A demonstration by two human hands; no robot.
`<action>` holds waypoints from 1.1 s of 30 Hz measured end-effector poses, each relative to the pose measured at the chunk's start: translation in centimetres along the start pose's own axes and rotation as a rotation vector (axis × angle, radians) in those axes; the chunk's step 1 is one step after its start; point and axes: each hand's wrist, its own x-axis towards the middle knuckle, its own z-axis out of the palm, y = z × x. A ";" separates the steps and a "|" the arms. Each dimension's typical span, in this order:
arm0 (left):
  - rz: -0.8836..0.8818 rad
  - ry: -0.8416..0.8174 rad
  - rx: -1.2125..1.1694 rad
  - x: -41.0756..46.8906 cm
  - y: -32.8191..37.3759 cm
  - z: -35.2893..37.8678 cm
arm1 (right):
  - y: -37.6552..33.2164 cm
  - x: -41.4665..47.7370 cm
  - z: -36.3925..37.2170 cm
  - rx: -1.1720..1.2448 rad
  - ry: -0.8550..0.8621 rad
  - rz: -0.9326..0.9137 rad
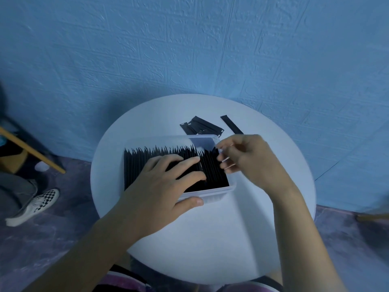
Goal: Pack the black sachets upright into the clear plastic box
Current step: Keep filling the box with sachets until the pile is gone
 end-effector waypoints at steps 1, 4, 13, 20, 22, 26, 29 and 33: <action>-0.002 0.002 -0.003 0.0 0.0 0.0 | 0.4 0.4 -0.4 -0.017 0.105 0.001; -0.011 -0.001 -0.005 -0.1 -0.2 -0.1 | 3.0 2.2 -0.9 -0.268 0.274 0.063; -0.026 -0.003 -0.015 -0.5 -1.1 -0.3 | 7.3 5.0 -1.0 -0.678 0.160 0.264; -0.035 -0.010 -0.019 -0.6 -1.1 -0.2 | 5.2 6.9 -0.3 -0.193 0.139 0.120; -0.037 -0.012 -0.020 -0.6 -1.1 -0.3 | 5.2 7.8 0.7 -0.215 0.106 0.106; -0.046 -0.007 -0.022 -0.7 -1.0 -0.2 | 5.3 8.6 2.3 -0.380 0.085 0.085; -0.045 -0.010 -0.029 -0.6 -1.0 -0.3 | 5.8 8.5 2.4 -0.412 0.062 0.104; -0.043 -0.011 -0.025 -0.6 -1.0 -0.3 | 6.1 8.4 1.7 -0.364 0.005 0.159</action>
